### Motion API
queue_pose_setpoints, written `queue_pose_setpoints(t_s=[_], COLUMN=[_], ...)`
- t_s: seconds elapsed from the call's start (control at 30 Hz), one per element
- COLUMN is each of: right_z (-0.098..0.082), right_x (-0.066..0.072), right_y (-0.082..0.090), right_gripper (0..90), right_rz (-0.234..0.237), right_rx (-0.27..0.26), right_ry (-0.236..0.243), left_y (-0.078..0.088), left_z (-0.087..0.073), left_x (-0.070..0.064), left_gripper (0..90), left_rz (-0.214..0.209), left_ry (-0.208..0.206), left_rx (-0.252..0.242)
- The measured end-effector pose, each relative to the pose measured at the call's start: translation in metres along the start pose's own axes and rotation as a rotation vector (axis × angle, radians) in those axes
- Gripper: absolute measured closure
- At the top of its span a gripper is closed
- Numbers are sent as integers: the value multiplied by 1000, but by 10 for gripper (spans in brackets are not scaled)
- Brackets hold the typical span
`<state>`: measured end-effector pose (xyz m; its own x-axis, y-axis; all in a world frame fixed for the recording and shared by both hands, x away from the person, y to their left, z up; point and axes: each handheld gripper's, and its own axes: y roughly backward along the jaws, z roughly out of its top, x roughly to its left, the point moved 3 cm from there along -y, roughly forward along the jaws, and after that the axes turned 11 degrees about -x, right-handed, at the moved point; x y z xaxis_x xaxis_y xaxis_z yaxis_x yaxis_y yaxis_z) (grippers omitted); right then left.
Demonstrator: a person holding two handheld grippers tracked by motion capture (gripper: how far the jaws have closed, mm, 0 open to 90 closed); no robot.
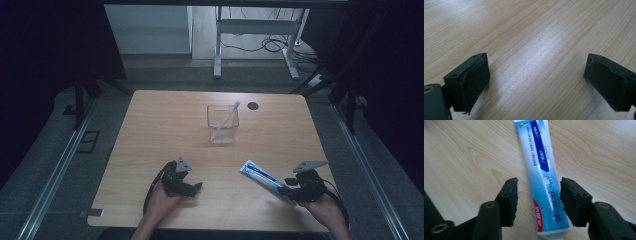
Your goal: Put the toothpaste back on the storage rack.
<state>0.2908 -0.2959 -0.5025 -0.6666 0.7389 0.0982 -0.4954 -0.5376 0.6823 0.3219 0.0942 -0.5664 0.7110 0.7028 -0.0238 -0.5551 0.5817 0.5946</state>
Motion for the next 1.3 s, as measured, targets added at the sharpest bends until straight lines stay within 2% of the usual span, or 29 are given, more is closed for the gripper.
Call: queue_pose_setpoints(t_s=[0.2, 0.43, 0.7, 0.87, 1.1, 1.3], right_z=[0, 3, 7, 10, 13, 13], right_x=[-4, -7, -4, -3, -4, -8], right_y=[-12, -28, -43, -50, -53, -48], right_gripper=[415, 410, 424, 469, 535, 658], right_rz=[-9, -11, -3, -6, -1, 18], right_rx=[58, 121, 191, 234, 239, 212], right_ry=[7, 22, 41, 58, 75, 42], left_y=[0, 0, 0, 0, 0, 0], left_z=[0, 0, 0, 0, 0, 0], left_x=[0, 0, 0, 0, 0, 0], left_gripper=[63, 63, 63, 63, 63, 63], left_rz=[0, 0, 0, 0, 0, 0], left_ry=[0, 0, 0, 0, 0, 0], left_rx=[0, 0, 0, 0, 0, 0])
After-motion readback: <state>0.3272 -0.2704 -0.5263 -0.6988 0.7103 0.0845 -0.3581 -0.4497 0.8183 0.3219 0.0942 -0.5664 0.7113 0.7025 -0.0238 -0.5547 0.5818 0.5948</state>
